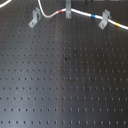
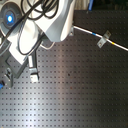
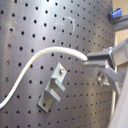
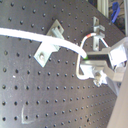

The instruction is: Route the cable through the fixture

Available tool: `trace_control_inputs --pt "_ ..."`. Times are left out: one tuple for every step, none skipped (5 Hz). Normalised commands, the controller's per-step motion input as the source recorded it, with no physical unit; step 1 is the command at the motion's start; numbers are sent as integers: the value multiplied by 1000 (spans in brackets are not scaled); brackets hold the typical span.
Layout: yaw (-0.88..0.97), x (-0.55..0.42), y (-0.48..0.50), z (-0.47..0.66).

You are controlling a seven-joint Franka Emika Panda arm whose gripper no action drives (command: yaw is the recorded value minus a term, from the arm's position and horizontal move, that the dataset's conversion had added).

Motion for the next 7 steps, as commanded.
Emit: trace_control_inputs --pt "0 -87 70 56" --pt "0 -362 203 340" --pt "-220 -264 -68 317" --pt "-311 -140 -187 337" --pt "-306 -78 -333 255" --pt "-337 -68 -336 224" --pt "0 -55 37 409"
